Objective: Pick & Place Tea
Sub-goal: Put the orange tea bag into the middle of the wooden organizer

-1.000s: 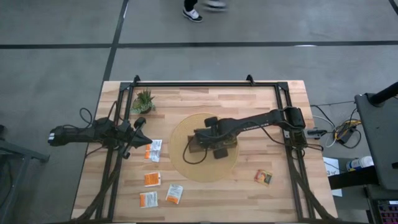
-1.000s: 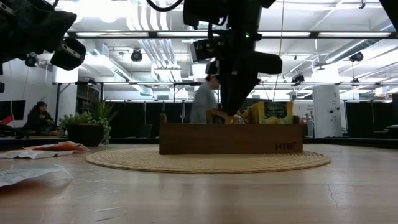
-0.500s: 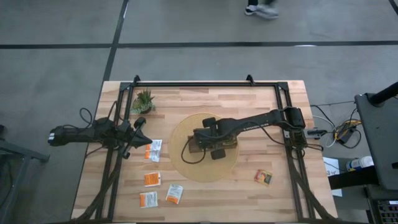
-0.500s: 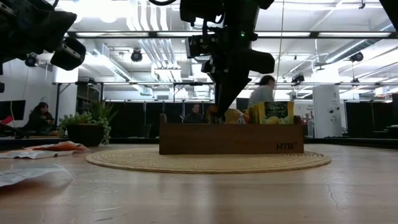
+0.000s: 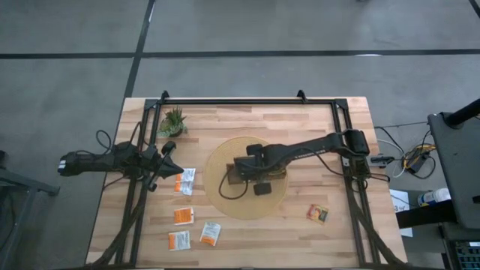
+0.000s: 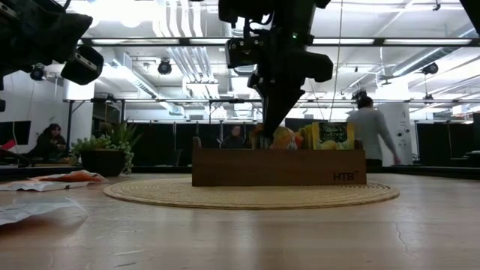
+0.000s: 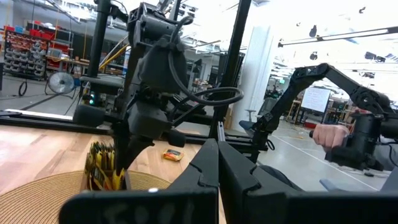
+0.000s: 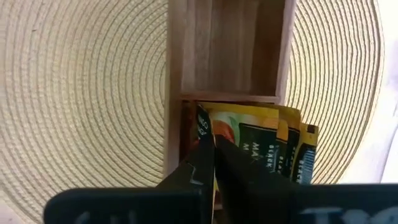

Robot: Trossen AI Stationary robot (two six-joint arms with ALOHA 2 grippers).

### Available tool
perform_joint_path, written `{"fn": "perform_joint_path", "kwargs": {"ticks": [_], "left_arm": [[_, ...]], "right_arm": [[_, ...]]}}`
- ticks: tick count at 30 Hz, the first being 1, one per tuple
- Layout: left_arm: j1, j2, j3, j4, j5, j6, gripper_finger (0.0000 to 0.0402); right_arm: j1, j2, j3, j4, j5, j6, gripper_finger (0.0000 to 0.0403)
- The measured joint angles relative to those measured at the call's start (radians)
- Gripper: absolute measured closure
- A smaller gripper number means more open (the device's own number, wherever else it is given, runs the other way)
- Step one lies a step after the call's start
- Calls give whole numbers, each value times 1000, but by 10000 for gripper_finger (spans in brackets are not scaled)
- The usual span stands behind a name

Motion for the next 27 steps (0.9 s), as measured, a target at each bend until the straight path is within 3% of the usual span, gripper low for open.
{"fn": "perform_joint_path", "kwargs": {"ticks": [8, 13, 21, 27], "left_arm": [[0, 0, 0, 0, 0, 0, 402], [0, 0, 0, -1, 0, 0, 402], [0, 0, 0, 0, 0, 0, 402], [0, 0, 0, -1, 0, 0, 402]], "right_arm": [[32, -74, -24, 16, 80, 32, 395], [51, -185, -133, 186, 81, 52, 395], [69, -421, -582, 779, 84, 82, 395], [71, -499, -887, 1337, 115, 73, 395]]}}
